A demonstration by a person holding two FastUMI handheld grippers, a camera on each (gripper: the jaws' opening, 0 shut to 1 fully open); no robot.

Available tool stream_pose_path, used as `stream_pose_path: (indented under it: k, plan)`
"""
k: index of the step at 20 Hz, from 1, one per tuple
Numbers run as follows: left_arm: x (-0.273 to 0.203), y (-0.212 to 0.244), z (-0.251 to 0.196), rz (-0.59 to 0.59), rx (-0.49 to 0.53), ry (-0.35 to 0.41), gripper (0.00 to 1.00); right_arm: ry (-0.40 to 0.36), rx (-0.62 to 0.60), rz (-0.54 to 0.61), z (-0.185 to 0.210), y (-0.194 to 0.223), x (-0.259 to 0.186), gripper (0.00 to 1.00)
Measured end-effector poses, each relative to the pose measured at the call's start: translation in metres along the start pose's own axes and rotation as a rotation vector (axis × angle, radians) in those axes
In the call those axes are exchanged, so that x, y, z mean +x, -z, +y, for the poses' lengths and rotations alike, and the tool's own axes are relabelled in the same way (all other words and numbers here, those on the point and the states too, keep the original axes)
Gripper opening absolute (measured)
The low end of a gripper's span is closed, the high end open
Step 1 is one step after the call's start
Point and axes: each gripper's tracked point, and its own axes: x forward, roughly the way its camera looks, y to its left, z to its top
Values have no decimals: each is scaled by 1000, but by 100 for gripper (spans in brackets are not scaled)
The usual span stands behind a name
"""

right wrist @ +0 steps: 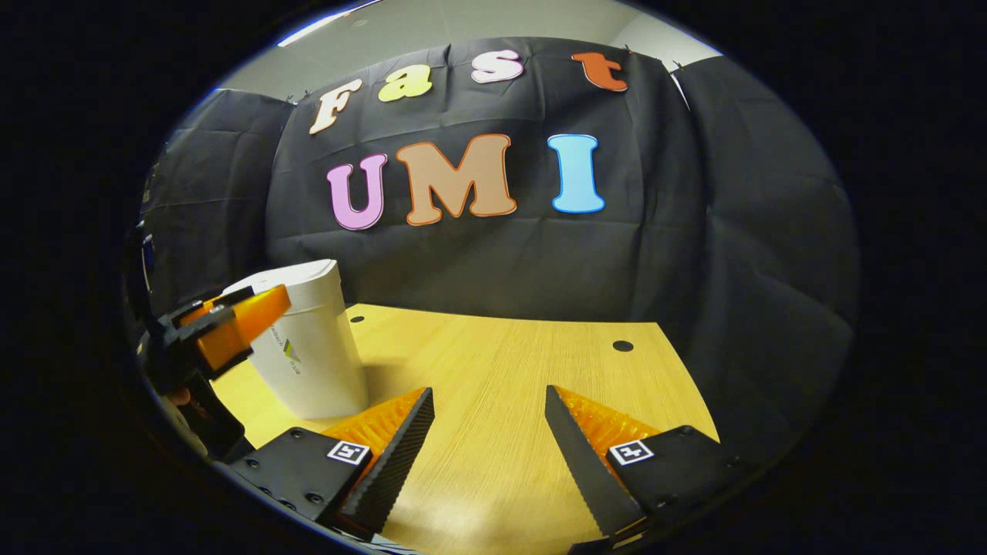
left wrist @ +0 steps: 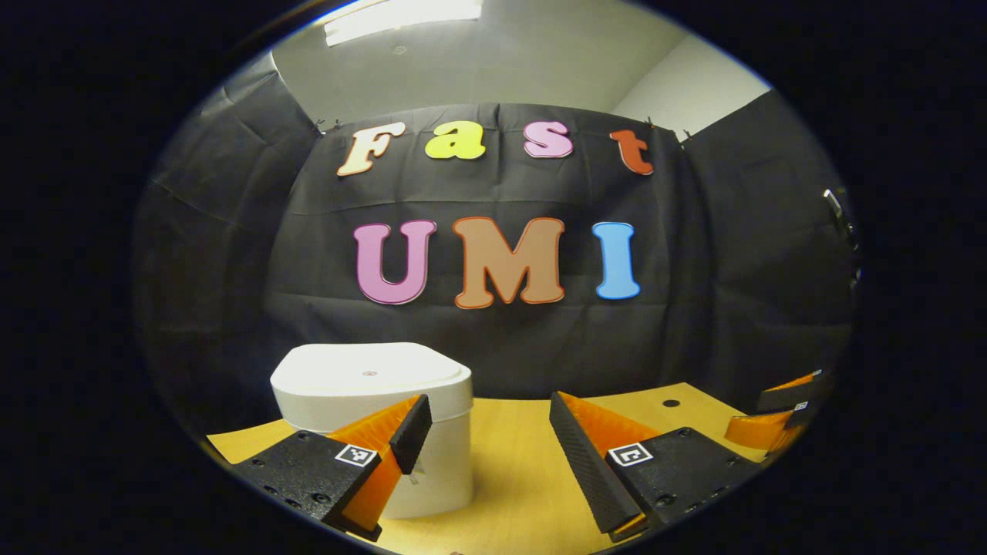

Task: Press the lid of the desktop garbage bin to open it, pick up the crumpled paper on the desktop and throw it into the bin, then pick up the pop can on the desktop and drop it into the bin, and finally close the garbage bin lid.

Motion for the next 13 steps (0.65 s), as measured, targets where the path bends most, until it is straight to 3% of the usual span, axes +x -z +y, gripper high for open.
stream_pose_path:
  k: [6,13]
  plan:
    - [-27,15,-23,61,-80,61,93,5,26,-61,9,-11,-19,96]
    - [-34,16,-21,67,-108,61,92,25,44,-101,13,-17,-29,96]
